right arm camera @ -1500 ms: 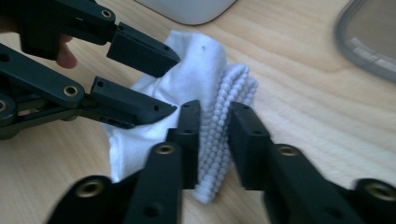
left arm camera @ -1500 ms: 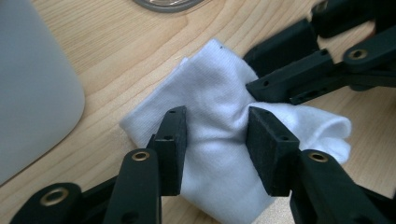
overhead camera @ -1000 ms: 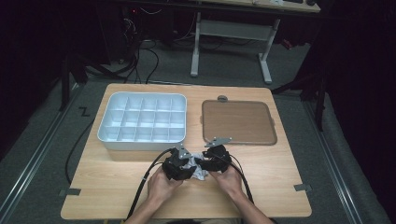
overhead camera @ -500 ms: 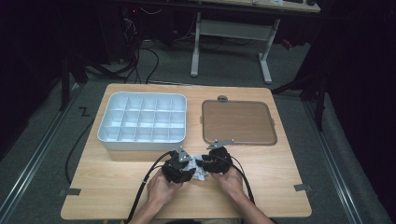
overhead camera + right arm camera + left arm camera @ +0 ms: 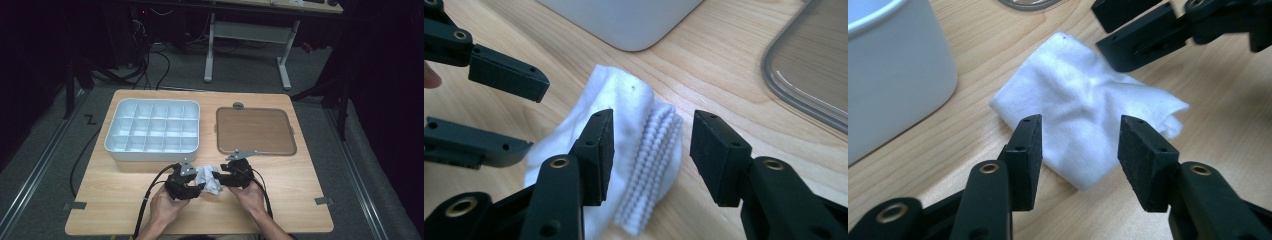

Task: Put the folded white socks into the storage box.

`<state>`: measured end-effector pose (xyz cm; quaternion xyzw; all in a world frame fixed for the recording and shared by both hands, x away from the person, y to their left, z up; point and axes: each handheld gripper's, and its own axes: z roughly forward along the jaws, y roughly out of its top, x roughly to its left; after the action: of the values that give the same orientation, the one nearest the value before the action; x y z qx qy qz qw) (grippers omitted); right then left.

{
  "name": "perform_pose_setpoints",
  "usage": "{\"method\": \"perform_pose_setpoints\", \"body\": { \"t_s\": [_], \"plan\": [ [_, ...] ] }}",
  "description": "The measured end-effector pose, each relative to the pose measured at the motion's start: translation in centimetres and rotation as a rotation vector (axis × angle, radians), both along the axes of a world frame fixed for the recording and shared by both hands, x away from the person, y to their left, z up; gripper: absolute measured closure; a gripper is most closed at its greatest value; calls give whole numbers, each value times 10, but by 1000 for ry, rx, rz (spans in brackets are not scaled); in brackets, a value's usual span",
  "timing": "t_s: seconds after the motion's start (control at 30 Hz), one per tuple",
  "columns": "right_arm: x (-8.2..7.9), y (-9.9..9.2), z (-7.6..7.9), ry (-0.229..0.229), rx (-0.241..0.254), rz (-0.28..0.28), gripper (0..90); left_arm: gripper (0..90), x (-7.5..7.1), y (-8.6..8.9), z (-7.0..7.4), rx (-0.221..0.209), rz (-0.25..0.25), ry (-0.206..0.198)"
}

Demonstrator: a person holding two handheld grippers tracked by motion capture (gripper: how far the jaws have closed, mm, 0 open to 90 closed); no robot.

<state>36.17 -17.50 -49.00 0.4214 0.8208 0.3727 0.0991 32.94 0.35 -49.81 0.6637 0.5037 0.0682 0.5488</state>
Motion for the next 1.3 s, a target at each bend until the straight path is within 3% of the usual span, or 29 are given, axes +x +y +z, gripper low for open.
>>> {"method": "perform_pose_setpoints", "body": {
  "t_s": [0.17, 0.33, 0.43, 0.53, 0.73, 1.03, 1.1, 1.3],
  "plan": [
    [-8, -5, 1, 5, 12, 9, 516, 528, -3, -4, -3, 8, -15, 2],
    [-9, -3, -16, 39, -7, 3, 532, 533, -3, -9, -17, 45, -25, 19],
    [-9, -7, -25, 70, 41, -14, 539, 534, -1, -11, -22, 63, -36, 27],
    [-9, -7, -25, 73, 52, -22, 570, 534, 3, -9, -21, 61, -28, 22],
    [-7, 0, -25, 75, 64, -23, 565, 498, 2, 6, -7, -12, 1, 10],
    [-6, 18, -24, 64, 58, -18, 529, 420, 12, 23, 4, -28, 70, 26],
    [-6, 18, -23, 59, 68, -20, 514, 400, 15, 27, 5, -54, 82, 39],
    [-12, 8, -12, 8, 94, -41, 496, 342, 21, 28, 8, -78, 108, 70]
  ]
}}
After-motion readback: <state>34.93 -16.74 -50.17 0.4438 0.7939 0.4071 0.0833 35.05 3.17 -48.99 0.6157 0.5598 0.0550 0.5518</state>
